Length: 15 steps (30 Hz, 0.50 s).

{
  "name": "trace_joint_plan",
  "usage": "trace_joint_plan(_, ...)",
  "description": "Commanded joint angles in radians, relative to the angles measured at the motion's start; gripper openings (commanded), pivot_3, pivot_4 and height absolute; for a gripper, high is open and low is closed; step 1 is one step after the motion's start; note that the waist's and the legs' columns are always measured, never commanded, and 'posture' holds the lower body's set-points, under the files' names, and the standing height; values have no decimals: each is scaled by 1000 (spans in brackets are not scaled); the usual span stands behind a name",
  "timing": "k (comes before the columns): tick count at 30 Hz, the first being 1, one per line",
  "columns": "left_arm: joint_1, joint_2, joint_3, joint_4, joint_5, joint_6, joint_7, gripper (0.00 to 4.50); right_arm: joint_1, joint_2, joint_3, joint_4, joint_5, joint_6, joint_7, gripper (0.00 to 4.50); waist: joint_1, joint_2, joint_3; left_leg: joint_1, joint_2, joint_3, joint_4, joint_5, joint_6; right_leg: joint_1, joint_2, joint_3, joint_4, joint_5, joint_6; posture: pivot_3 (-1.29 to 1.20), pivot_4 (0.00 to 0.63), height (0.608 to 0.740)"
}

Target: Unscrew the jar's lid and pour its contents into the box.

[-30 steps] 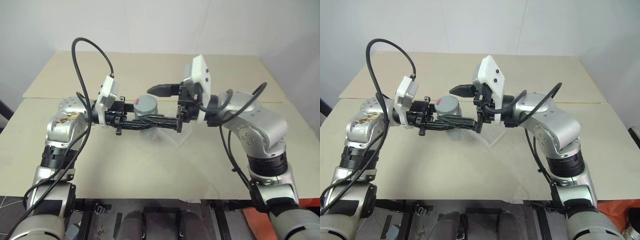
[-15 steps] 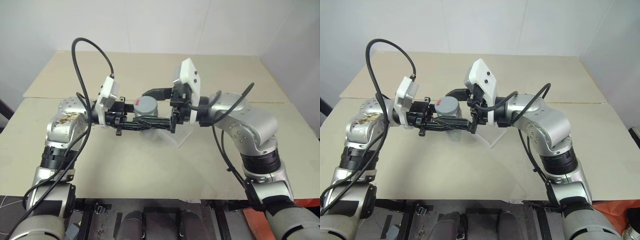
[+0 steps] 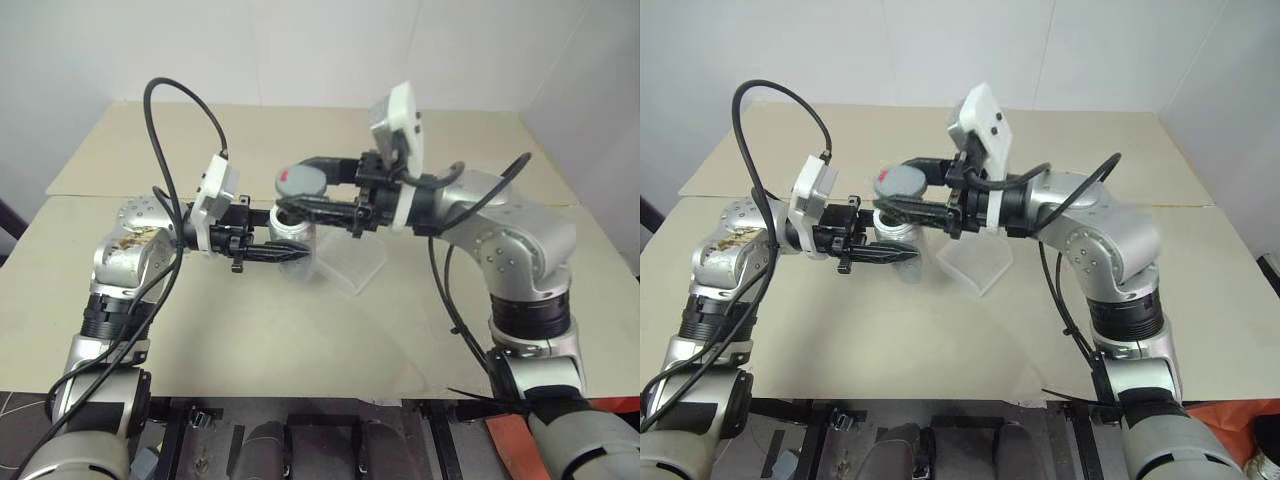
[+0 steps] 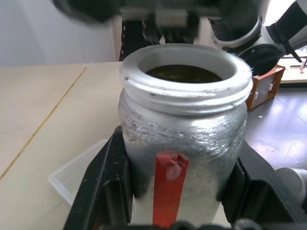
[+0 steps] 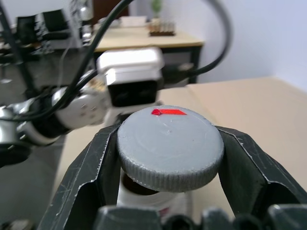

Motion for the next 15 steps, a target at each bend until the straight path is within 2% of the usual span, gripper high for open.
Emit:
trace_joint_plan(1,9,12,35,-27,-2,-16,45,1931,42,-66,-65,44,-106,-80,-71,2742,3,0,0,0,0,0,0,0,0,0,0,0,0,0,0,0,150,740)
trace_joint_plan(7,43,21,76,-31,42,-48,184,1931,256,-169,-77,131,-323,-228,-188,2742,9,0,0,-1,-1,1,0,0,1,-1,-1,0,-1,0,0,0,150,740)
trace_joint_plan(11,55,14,97,-34,68,-61,290,1931,377,-163,-100,198,-406,-230,-295,2742,7,0,0,-1,0,1,-1,0,0,-1,-1,1,-1,0,0,0,150,740)
trace_joint_plan(15,43,-10,94,-18,110,-73,400,1931,474,-146,-49,245,-480,-212,-340,2742,6,0,0,0,-1,1,-1,0,0,0,-1,1,-2,0,0,0,150,740)
